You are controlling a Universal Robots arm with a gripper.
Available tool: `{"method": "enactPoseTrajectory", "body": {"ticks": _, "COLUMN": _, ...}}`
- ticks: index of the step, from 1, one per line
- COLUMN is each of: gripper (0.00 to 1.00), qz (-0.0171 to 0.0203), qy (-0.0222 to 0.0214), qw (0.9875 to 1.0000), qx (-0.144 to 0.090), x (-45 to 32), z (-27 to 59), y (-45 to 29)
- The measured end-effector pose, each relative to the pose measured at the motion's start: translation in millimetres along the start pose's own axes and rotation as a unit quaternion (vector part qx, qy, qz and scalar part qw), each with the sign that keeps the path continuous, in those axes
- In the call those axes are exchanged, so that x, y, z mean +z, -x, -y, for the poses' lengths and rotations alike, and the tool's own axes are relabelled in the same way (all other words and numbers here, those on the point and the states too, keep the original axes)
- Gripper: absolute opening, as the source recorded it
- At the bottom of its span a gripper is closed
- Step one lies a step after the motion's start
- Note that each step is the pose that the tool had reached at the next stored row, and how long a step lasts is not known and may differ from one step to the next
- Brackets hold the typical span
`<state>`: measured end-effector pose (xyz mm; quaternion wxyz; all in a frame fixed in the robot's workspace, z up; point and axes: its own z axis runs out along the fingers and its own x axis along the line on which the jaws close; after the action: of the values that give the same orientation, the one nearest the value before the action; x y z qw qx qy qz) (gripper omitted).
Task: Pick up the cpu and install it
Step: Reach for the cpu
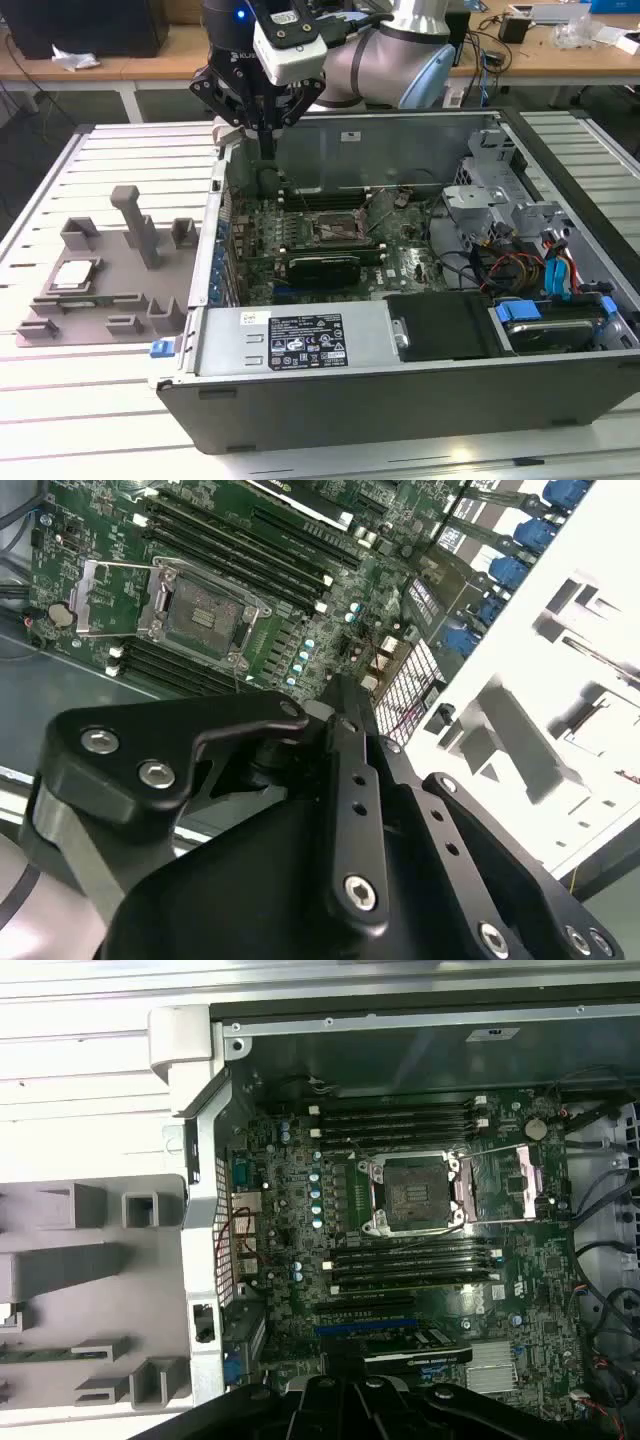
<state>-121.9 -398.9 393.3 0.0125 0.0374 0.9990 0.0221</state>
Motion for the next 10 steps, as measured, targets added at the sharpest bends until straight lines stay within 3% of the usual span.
{"method": "enactPoseTrajectory", "body": {"ticks": 10, "gripper": 0.11, "qz": 0.0, "qy": 0.0, "qw": 1.0, "qx": 0.0, "x": 0.0, "z": 0.0, "y": 0.0}}
